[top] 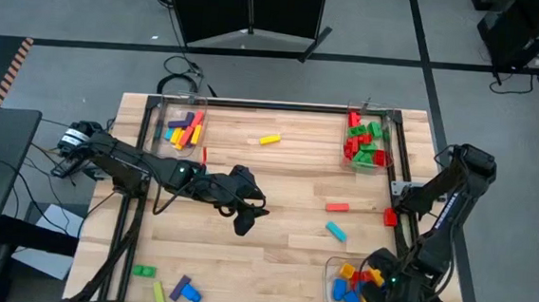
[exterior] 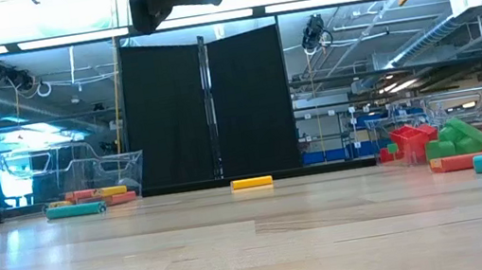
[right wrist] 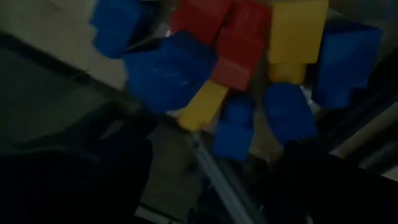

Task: Sort blocks by size
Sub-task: Put the red 1 stud game piece into the bottom transparent bin

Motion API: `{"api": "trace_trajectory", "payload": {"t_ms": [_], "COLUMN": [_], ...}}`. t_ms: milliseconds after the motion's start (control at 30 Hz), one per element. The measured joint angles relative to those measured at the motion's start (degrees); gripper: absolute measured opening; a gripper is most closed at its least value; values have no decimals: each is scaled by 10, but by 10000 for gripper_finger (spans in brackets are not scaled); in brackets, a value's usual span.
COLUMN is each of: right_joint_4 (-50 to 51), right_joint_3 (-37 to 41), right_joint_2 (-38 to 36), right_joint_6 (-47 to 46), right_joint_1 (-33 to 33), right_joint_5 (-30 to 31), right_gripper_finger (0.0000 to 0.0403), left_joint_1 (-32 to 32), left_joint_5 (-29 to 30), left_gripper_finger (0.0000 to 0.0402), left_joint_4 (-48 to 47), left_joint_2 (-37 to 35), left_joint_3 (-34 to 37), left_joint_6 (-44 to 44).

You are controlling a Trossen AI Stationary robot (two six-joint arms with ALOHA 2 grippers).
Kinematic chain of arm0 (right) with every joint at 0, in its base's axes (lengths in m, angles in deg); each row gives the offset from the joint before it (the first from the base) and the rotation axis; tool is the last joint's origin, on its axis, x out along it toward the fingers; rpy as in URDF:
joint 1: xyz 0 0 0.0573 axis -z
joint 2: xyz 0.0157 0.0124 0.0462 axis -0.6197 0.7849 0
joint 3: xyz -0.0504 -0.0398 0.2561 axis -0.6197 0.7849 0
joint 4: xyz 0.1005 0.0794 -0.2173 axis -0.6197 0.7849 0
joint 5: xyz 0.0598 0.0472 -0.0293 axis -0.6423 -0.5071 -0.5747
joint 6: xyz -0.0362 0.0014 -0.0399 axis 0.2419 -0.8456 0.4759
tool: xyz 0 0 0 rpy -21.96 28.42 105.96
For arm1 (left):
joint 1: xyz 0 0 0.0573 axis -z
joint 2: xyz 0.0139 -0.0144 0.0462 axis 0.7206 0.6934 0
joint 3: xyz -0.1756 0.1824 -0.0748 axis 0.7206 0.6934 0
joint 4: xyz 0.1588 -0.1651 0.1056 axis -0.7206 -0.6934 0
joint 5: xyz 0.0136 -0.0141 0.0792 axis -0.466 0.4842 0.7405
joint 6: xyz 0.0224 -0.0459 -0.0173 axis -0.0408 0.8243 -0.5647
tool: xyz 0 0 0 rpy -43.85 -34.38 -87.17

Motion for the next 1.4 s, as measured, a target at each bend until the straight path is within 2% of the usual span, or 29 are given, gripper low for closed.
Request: {"api": "trace_trajectory", "payload": {"t_ms": [100,233,367,467,600,900,1200,1400], "right_joint_4": [47,211,364,426,426,417,430,430], "right_joint_3": [-39,-130,-221,-257,-256,-219,-219,-193], "right_joint_2": [-14,-17,-17,-18,-14,58,202,262], "right_joint_6": [3,50,135,215,367,736,1022,1088], "right_joint_1": [11,47,111,178,269,438,496,518], "right_joint_5": [9,33,49,51,40,-1,-10,-8], "right_gripper_finger": [362,343,333,332,336,339,339,327], "left_joint_1": [0,0,0,0,0,37,75,105], "left_joint_5": [0,0,0,-12,-68,-46,-27,5], "left_gripper_finger": [243,243,243,243,243,243,243,243], "left_joint_4": [0,0,-1,-5,-21,13,15,9], "left_joint_2": [0,0,0,0,0,-8,-8,-12], "left_joint_3": [0,0,0,0,0,-1,-1,-1], "left_joint_6": [0,0,-12,-16,-31,-62,-45,-31]}}
